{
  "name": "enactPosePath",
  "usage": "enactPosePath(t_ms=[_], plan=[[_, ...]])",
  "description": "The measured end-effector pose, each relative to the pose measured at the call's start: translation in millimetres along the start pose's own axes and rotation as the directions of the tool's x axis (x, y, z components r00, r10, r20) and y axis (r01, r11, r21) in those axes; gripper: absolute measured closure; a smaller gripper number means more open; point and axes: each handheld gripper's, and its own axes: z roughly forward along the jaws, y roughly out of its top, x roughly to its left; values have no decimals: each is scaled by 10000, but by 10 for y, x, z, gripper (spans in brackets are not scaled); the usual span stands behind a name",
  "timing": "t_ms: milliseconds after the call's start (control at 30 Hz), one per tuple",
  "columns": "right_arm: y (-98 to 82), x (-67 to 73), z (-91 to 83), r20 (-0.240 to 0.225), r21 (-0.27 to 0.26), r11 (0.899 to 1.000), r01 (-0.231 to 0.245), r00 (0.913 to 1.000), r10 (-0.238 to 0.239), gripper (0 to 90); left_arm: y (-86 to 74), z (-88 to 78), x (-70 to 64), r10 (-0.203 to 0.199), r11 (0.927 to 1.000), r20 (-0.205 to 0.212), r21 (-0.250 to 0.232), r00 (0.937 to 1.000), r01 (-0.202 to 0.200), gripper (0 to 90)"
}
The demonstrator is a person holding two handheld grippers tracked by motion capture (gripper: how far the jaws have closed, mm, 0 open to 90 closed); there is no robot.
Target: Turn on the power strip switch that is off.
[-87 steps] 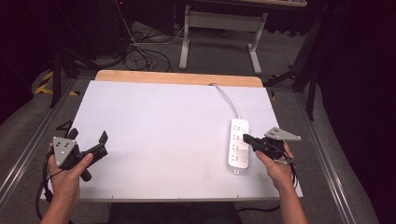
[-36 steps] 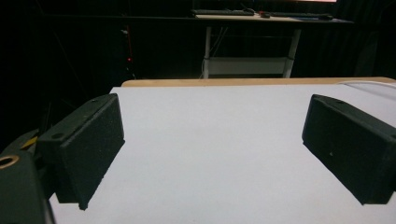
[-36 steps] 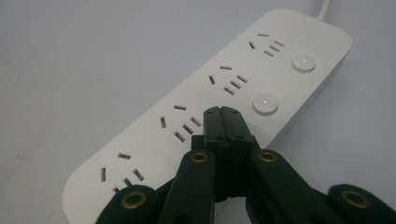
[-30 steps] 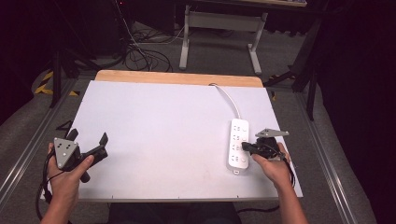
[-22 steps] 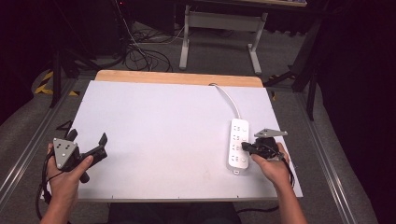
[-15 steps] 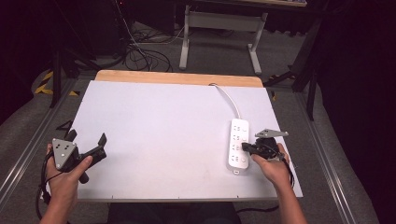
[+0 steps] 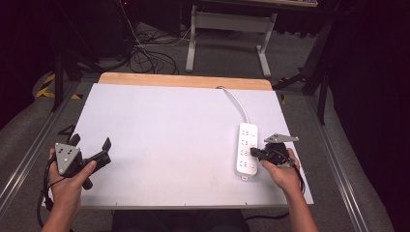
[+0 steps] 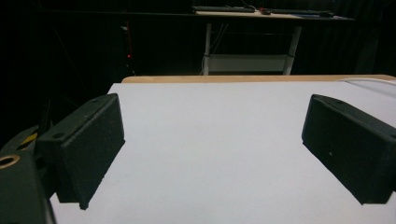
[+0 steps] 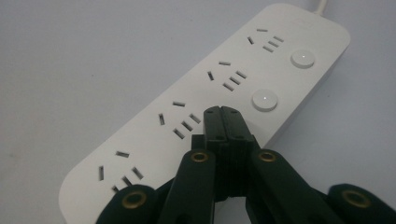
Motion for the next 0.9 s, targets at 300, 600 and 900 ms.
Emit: enactPosePath(t_ms=[300, 600, 900], plan=[[5, -8, -1, -57, 65, 10000, -2, 10000, 2, 900, 0, -13, 0, 58, 10000, 8, 6, 10000, -58, 64], [8, -15, -1, -134, 68, 9999, -137, 9998, 138, 900, -3, -46, 17, 17, 10000, -62, -53, 10000, -17, 64], [11, -22, 0, -153, 93, 9999, -88, 9998, 89, 900, -2, -58, 35, -7, 10000, -79, 7, 10000, 7, 64]])
